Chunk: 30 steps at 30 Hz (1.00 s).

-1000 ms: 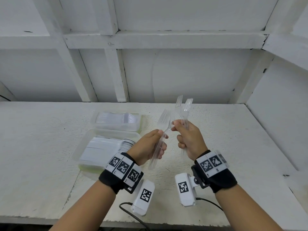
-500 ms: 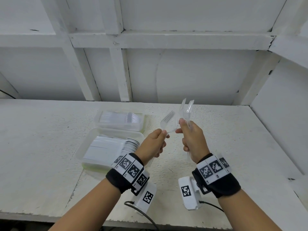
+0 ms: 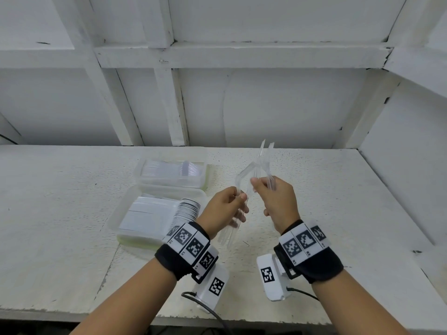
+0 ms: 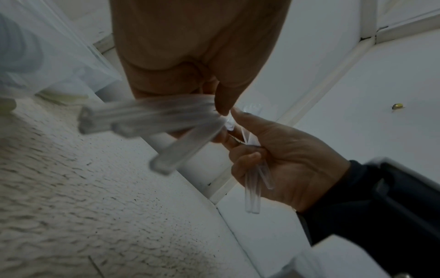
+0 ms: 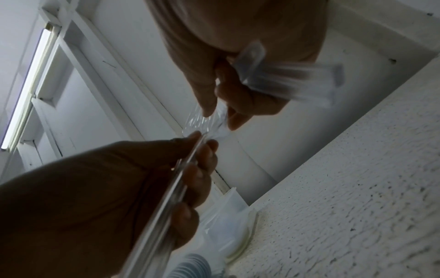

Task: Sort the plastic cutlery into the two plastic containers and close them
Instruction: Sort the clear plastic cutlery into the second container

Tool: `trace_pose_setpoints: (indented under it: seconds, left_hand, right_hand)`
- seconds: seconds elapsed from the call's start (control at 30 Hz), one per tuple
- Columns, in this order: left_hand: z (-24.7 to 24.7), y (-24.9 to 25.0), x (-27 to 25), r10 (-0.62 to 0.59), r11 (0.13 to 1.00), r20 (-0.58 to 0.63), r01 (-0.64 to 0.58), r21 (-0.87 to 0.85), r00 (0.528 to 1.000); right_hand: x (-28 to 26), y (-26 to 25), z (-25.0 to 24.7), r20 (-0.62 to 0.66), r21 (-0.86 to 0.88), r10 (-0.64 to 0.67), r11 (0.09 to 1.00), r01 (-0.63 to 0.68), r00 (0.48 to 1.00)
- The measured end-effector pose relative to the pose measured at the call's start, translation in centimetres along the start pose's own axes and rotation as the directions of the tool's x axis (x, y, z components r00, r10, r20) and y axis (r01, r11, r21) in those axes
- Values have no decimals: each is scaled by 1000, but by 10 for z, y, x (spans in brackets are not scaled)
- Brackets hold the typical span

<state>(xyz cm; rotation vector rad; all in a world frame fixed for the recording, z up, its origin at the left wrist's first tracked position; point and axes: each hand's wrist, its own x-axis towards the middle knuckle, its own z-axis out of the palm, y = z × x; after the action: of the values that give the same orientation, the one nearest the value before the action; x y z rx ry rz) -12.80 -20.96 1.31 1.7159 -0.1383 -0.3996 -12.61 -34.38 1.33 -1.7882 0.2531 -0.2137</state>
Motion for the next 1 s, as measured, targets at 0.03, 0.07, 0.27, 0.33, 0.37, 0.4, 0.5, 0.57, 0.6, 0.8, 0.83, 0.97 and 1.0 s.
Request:
trace_pose_setpoints:
  seconds: [0.03, 0.07, 0.27, 0.33, 0.37, 0.4, 0.5, 0.57, 0.6, 0.8, 0.83, 0.97, 1.0]
  left_hand:
    - [0, 0, 0, -1, 1000, 10, 1, 2, 1000]
    - [1, 0, -1, -8, 1000, 22, 9, -5, 1000]
    - [-1, 1, -1, -166, 965, 137, 190, -184, 977]
    - [-2, 3, -2, -197, 921, 239, 263, -287, 951]
    - [-3, 4, -3, -198, 902, 278, 286, -324, 940]
    - [-3, 5, -3, -195, 892, 301, 296, -342, 934]
    - [-3, 3, -1, -187, 887, 320, 300, -351, 929]
    - [-4, 1, 0, -187, 873, 333, 312, -376, 924]
    - [-5, 0, 1, -186, 861, 347, 322, -393, 919]
    - [-7, -3, -4, -112, 767, 463, 373, -523, 879]
    - [-7, -2, -5, -96, 758, 461, 365, -540, 882]
    - [-8, -3, -3, -114, 762, 435, 360, -539, 893]
    - [-9, -3, -2, -132, 772, 422, 360, -523, 897]
  right_hand:
    - [0, 1, 0, -1, -19, -10, 1000, 10, 1000]
    - [1, 3, 0, -7, -38, -14, 999, 14, 1000]
    - [1, 1, -7, 7, 138, 1, 990, -2, 1000]
    - [1, 0, -7, 63, 185, -5, 983, -6, 998]
    - [1, 0, -6, 77, 176, -18, 984, 4, 997]
    - [2, 1, -5, 82, 150, -38, 988, 25, 996]
    - [4, 4, -4, 96, 98, -93, 992, 84, 991]
    - [3, 4, -3, 108, 126, -111, 987, 97, 988]
    - [2, 4, -3, 115, 141, -108, 986, 91, 987]
    - [9, 3, -8, 284, 304, -6, 949, -84, 959]
    - [10, 3, -9, 321, 340, -4, 934, -111, 947]
    - [14, 4, -10, 436, 370, -10, 914, -169, 900]
    - [16, 4, -9, 448, 360, -5, 916, -176, 894]
